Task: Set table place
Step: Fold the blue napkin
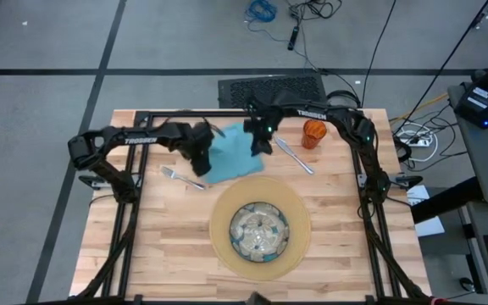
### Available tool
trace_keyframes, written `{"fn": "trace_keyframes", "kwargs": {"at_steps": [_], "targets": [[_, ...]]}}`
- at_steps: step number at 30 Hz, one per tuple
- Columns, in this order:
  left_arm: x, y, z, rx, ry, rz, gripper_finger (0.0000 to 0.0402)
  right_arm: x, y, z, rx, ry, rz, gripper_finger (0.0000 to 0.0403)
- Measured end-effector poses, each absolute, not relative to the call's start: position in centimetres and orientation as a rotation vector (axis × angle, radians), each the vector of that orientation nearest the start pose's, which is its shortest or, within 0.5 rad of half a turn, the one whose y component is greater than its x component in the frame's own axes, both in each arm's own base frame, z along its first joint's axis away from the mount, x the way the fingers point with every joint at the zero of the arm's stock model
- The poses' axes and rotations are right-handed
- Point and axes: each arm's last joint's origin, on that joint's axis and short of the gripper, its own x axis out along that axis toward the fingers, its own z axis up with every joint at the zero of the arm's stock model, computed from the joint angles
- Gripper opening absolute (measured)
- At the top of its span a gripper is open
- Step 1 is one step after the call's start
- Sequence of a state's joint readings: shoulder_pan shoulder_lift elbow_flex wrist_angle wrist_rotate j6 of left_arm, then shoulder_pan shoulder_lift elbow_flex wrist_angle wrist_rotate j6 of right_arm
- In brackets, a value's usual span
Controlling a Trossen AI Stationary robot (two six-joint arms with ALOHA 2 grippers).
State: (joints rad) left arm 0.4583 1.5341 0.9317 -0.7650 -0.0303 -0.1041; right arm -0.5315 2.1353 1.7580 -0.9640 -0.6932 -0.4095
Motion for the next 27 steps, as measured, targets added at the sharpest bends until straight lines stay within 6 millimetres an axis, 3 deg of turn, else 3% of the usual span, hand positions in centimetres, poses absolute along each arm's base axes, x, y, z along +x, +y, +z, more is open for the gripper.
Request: {"fn": "trace_keyframes", "kwargs": {"at_steps": [6,13,17,21,27], "targets": [[24.6,7.8,17.9,-0.274,1.404,0.426,0.0116,38.0,-16.6,17.8,0.411,1.098,0.51,0.0159],[25.7,3.5,18.4,-0.065,1.326,0.566,0.0116,38.2,-15.7,16.9,0.406,1.111,0.521,0.0159],[26.8,1.4,18.5,0.039,1.225,0.544,0.0116,38.7,-15.4,17.0,0.399,1.048,0.559,0.0159],[27.5,0.2,18.7,0.091,1.147,0.501,0.0116,38.8,-15.1,17.1,0.41,1.02,0.596,0.0159],[27.6,0.5,17.5,0.109,1.177,0.511,0.0116,38.9,-14.8,17.1,0.395,1.009,0.621,0.0159]]}}
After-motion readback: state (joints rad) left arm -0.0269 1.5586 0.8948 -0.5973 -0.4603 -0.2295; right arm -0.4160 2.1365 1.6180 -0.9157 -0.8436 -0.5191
